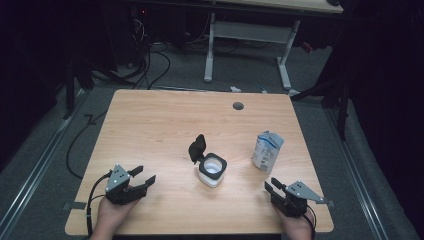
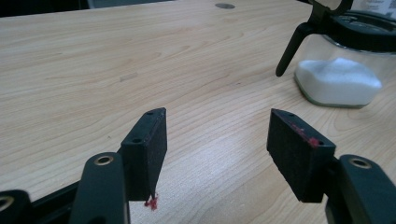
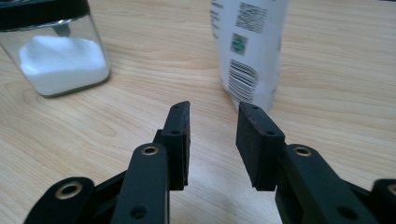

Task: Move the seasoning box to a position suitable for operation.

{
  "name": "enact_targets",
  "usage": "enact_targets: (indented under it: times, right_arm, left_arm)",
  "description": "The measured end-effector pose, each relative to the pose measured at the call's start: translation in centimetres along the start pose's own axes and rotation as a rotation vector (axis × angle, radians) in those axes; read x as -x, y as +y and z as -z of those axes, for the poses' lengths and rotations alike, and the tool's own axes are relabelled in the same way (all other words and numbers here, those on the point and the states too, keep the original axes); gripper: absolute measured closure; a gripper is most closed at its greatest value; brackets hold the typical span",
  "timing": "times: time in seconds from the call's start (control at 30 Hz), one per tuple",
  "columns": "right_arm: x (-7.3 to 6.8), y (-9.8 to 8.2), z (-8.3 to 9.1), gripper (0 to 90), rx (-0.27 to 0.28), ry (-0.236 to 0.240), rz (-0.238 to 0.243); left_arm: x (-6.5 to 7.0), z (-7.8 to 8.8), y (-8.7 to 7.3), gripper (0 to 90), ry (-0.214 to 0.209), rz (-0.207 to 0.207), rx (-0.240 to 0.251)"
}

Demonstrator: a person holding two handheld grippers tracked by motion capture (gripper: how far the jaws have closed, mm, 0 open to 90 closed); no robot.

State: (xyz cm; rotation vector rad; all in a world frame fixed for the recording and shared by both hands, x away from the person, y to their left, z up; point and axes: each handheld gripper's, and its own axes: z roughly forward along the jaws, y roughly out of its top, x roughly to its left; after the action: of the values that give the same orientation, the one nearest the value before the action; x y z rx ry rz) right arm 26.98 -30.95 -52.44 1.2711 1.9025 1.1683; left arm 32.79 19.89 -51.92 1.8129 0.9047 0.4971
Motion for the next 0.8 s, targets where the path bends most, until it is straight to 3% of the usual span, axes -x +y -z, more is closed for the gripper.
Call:
enact_targets:
  times: [0.27,0.4,0.53,0.63,0.8]
  right_arm:
    - [-1.5,1.2,-1.5,68.7,-0.014,0.035,0.047]
    - [-2.2,1.8,-2.5,71.0,-0.019,0.04,0.062]
    - [-3.0,2.6,-3.6,76.0,-0.021,0.051,0.078]
    - [-3.5,3.1,-4.2,78.7,-0.023,0.074,0.086]
    - [-4.6,3.7,-5.4,81.6,-0.043,0.097,0.108]
  left_arm:
    - [0.8,-0.7,0.0,39.5,0.024,-0.025,-0.029]
    - [1.0,-1.0,-0.3,39.7,0.021,-0.006,-0.063]
    - [1.6,-1.1,-0.2,43.8,0.013,-0.005,-0.066]
    - [1.8,-1.3,-0.1,46.8,-0.001,0.02,-0.059]
    - [2.2,-1.7,0.1,51.0,0.011,0.031,-0.06]
